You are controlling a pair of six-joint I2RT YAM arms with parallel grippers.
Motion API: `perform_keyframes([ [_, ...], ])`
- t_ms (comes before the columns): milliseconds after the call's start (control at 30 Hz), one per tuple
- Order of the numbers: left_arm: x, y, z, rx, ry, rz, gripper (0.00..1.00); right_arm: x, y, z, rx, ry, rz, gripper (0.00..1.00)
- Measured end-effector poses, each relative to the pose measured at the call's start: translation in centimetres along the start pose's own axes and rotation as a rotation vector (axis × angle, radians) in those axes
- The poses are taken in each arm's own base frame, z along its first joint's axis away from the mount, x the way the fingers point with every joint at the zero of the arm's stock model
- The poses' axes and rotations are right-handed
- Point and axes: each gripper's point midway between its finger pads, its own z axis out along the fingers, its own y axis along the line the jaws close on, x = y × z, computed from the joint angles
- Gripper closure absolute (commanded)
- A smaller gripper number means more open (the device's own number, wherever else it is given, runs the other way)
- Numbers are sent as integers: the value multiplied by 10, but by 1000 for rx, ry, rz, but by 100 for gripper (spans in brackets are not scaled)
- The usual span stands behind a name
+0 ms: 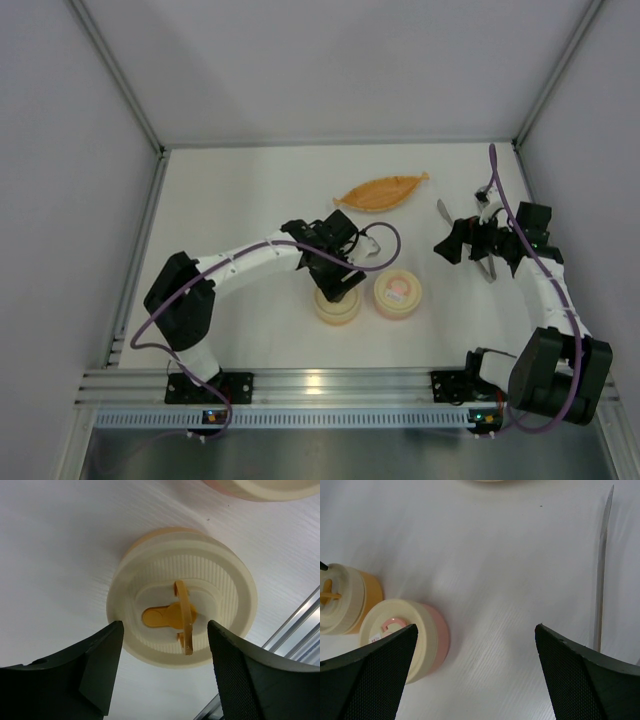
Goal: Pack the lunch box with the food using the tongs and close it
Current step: Screw the box lid onto the packing box.
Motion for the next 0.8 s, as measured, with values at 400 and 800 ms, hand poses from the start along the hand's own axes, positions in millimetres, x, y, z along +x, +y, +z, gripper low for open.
perform_keyframes([
  [400, -14, -14, -43, 63, -120, 25, 52, -1, 0, 0, 0, -4, -5, 1],
  [800, 3, -15, -31, 173, -43, -42, 88, -1, 0, 1, -1, -4, -6, 1],
])
